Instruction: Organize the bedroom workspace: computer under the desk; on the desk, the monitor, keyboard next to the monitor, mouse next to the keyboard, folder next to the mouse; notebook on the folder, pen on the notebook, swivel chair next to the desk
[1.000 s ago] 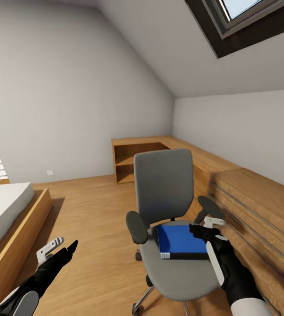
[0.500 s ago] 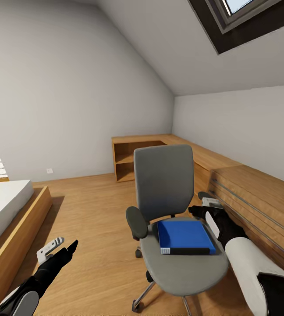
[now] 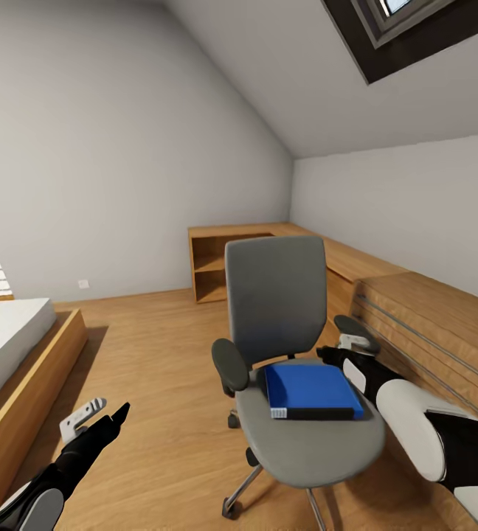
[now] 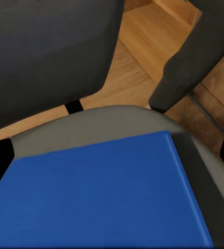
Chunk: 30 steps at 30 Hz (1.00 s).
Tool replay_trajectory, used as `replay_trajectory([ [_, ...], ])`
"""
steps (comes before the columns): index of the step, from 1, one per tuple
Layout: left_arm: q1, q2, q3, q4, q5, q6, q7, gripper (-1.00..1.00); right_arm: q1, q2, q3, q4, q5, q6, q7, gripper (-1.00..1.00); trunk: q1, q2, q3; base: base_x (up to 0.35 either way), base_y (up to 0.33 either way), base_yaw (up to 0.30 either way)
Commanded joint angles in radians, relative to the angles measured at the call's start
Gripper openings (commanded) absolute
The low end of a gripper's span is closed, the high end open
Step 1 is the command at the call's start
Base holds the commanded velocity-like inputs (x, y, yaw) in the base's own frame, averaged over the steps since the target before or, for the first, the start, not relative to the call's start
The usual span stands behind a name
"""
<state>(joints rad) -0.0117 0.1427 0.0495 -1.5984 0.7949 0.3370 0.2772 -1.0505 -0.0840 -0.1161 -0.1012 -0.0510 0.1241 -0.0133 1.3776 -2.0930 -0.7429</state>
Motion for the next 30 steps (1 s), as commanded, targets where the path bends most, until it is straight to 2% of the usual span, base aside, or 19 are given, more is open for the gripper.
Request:
replay_trajectory([
  [1,-0.001,0.0,0.0,-0.002,0.01,0.003,0.007,1.0,0.0,0.0,-0.004,0.001,-0.006,0.003,-0.001,1.0,0.004,-0.008,-0.004,0.0,0.0,0.0],
  [11,-0.001,0.002,0.0,-0.002,0.01,0.004,0.007,1.0,0.001,-0.004,-0.004,0.006,-0.007,-0.001,-0.001,1.0,0.042,-0.078,-0.036,0.0,0.0,0.0],
  [18,-0.001,0.001,-0.003,-0.002,0.005,0.004,0.004,1.0,0.001,-0.005,-0.005,0.006,-0.007,-0.001,-0.001,1.0,0.042,-0.078,-0.036,0.0,0.0,0.0],
  [20,-0.001,0.001,-0.003,0.0,-0.027,0.005,0.004,1.0,0.001,-0.002,-0.005,0.006,-0.007,-0.001,-0.002,1.0,0.042,-0.078,-0.036,0.17,0.0,0.0],
  [23,-0.001,0.0,-0.003,0.0,-0.039,0.006,0.004,1.0,0.002,0.001,-0.004,0.006,-0.007,-0.001,-0.001,1.0,0.042,-0.078,-0.036,0.216,0.0,0.0],
  [30,-0.001,-0.002,-0.003,0.001,-0.043,0.004,0.003,1.0,0.003,0.007,-0.004,0.006,-0.007,0.0,-0.001,1.0,0.042,-0.078,-0.036,0.153,0.0,0.0],
])
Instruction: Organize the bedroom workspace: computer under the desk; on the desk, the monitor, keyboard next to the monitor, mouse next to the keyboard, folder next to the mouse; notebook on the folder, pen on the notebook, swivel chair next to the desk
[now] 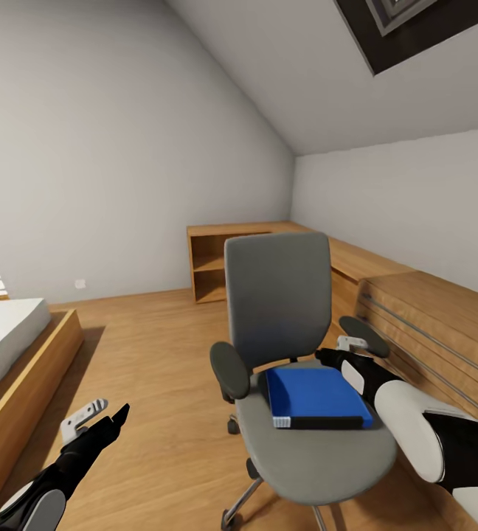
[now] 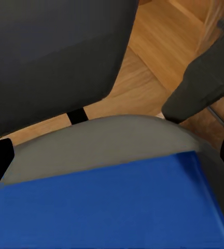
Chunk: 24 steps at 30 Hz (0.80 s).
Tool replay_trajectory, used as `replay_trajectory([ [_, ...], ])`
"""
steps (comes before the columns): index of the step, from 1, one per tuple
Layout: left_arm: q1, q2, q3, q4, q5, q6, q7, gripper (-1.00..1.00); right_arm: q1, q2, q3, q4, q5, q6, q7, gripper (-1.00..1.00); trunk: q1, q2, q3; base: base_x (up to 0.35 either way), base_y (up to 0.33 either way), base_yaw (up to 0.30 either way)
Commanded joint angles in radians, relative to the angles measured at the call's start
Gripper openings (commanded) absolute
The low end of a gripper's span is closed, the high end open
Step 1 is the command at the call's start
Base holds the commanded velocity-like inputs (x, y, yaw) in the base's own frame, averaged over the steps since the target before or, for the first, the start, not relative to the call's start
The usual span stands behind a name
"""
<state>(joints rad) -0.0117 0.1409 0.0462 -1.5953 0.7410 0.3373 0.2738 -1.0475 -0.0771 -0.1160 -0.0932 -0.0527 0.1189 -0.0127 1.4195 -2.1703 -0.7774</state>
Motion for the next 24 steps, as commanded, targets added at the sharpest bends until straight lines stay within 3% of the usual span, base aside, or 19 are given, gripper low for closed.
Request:
replay_trajectory([
  [1,-0.001,0.0,0.0,-0.002,0.011,0.003,0.007,1.0,0.0,0.0,-0.004,-0.002,-0.006,0.005,-0.001,1.0,0.0,0.0,-0.001,0.111,0.0,0.0],
  [8,-0.001,0.0,0.003,-0.005,0.009,0.004,0.012,1.0,0.0,-0.001,-0.004,-0.002,-0.004,0.005,-0.001,1.0,0.015,-0.028,-0.014,0.01,0.0,0.0],
  [24,-0.001,0.0,0.002,0.0,0.008,0.006,0.01,1.0,0.0,-0.001,-0.004,-0.002,-0.003,0.005,-0.001,1.0,0.015,-0.028,-0.014,0.022,-0.004,0.0],
])
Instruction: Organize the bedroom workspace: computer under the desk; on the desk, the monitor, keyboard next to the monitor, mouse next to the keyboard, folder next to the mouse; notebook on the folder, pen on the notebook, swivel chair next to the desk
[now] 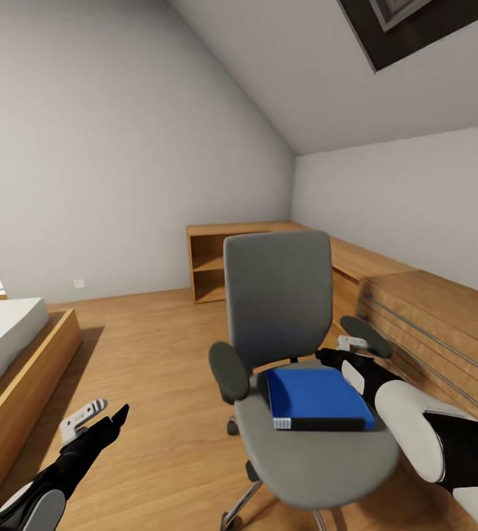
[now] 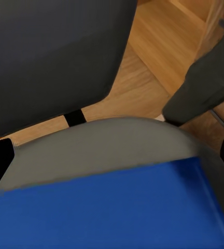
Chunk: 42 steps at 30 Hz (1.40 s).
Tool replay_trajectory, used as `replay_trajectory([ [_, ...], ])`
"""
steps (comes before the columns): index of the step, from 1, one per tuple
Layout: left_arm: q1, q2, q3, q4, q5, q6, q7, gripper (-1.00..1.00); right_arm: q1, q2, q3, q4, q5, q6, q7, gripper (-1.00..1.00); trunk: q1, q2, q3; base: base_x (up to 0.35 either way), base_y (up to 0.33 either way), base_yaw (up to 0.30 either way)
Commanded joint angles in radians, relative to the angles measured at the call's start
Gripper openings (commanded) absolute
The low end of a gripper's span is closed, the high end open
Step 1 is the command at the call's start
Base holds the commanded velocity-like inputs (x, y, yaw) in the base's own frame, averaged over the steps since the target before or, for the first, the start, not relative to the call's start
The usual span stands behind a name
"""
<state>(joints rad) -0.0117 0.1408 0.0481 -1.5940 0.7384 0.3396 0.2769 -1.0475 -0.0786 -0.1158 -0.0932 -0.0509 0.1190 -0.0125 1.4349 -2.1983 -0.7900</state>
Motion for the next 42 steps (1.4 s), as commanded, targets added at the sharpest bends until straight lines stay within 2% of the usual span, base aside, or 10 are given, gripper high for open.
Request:
replay_trajectory([
  [1,-0.001,0.0,-0.001,-0.002,0.011,0.004,0.007,1.0,0.0,0.0,-0.004,-0.002,-0.006,0.005,-0.001,1.0,0.0,0.0,-0.001,0.22,-0.054,0.0],
  [8,-0.001,0.002,-0.002,-0.001,0.012,0.005,0.007,1.0,0.001,0.0,-0.004,-0.002,-0.005,0.005,0.002,1.0,0.0,0.0,-0.001,0.239,-0.065,0.0],
  [16,-0.001,0.0,0.0,-0.004,0.01,-0.001,0.006,1.0,0.001,0.0,-0.003,-0.002,-0.004,0.012,-0.003,1.0,0.0,0.0,-0.001,0.038,-0.011,0.0],
  [42,-0.001,0.0,0.003,-0.009,0.01,-0.002,0.008,1.0,0.001,0.0,-0.002,-0.002,-0.004,0.03,-0.004,1.0,0.1,-0.182,-0.083,0.0,0.0,0.0],
])
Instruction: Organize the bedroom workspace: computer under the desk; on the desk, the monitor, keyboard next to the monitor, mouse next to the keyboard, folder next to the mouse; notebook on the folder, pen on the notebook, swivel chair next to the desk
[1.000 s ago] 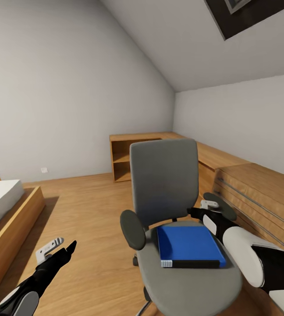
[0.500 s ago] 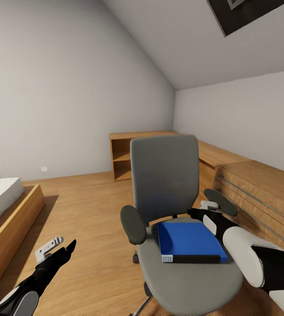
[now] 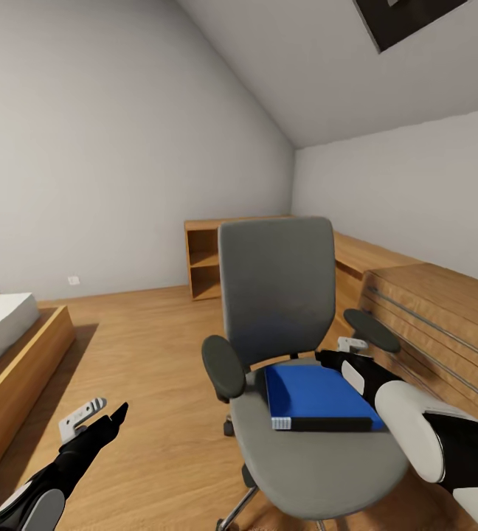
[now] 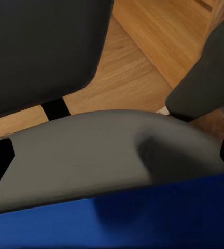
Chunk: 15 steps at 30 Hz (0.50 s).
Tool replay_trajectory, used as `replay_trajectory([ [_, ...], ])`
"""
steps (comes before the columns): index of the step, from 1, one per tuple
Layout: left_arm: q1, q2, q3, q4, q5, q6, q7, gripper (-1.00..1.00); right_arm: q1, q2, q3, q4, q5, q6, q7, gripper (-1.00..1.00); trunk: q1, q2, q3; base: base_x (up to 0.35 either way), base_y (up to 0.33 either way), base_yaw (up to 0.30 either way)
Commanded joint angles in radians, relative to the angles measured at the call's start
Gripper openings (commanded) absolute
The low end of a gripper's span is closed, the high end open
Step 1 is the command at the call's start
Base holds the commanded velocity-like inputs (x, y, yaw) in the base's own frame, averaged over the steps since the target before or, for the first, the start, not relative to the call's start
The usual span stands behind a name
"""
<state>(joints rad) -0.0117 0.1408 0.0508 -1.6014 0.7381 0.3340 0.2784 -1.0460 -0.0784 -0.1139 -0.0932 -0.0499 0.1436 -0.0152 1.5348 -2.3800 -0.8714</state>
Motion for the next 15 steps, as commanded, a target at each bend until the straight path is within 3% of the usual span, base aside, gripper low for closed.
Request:
replay_trajectory([
  [1,-0.001,0.0,0.0,-0.002,0.01,0.004,0.007,1.0,-0.001,0.0,-0.004,-0.002,-0.005,0.005,-0.002,1.0,0.004,-0.008,-0.004,0.0,0.0,0.0],
  [9,-0.001,0.0,-0.001,-0.002,0.01,0.004,0.007,1.0,0.0,0.0,-0.004,-0.003,-0.004,0.005,-0.003,1.0,0.034,-0.064,-0.029,0.0,0.0,0.0],
  [15,-0.001,0.0,-0.002,-0.002,0.01,0.004,0.007,1.0,0.0,-0.001,-0.004,-0.003,-0.004,0.005,-0.003,1.0,0.038,-0.071,-0.032,0.0,0.0,0.0],
])
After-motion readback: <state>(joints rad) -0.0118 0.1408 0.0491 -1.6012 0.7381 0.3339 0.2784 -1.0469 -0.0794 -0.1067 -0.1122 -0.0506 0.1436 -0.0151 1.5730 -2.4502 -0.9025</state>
